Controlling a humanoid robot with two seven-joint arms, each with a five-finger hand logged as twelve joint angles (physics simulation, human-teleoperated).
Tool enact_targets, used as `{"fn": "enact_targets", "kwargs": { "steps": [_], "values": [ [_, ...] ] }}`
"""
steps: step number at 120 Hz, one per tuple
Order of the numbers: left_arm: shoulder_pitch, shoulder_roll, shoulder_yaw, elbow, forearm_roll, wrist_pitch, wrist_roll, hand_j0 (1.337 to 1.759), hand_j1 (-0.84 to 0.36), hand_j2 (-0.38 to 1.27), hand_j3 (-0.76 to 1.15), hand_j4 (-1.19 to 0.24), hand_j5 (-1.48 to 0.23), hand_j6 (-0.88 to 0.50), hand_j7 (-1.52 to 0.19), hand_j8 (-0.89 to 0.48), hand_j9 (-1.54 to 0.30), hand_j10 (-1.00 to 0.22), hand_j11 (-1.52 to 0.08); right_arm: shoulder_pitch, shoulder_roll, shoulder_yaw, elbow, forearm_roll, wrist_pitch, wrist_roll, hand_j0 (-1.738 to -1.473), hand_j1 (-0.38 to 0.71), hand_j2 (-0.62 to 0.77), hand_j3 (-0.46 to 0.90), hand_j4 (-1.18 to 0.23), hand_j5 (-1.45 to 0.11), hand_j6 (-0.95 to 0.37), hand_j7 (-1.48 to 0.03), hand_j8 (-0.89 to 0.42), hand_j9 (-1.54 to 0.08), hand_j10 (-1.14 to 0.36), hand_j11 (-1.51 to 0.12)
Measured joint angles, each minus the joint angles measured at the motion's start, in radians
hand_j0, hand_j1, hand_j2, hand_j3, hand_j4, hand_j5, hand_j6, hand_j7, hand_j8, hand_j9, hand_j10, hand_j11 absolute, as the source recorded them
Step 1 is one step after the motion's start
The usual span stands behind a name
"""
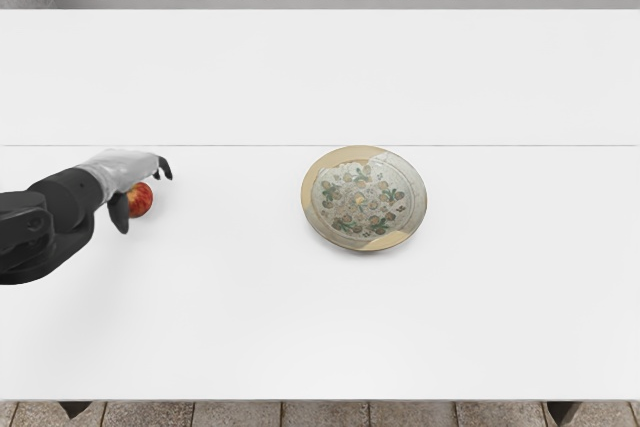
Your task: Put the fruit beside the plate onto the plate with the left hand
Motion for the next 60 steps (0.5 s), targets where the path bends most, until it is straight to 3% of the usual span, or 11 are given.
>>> {"fn": "enact_targets", "kwargs": {
  "steps": [60],
  "values": [
    [0.008, -0.005, 0.0, 0.027, 0.006, 0.004, 0.0, 1.658, -0.17, 0.09, 0.0, -0.44, -0.56, -0.44, -0.56, -0.44, -0.56, -0.44, -0.56, 0.0, 0.0, 0.0, 0.0, 0.0, 0.0, 0.0, -1.658, -0.35, 0.0, 0.0, 0.0, 0.0, 0.0, 0.0, 0.0, 0.0, 0.0, 0.0]
  ]
}}
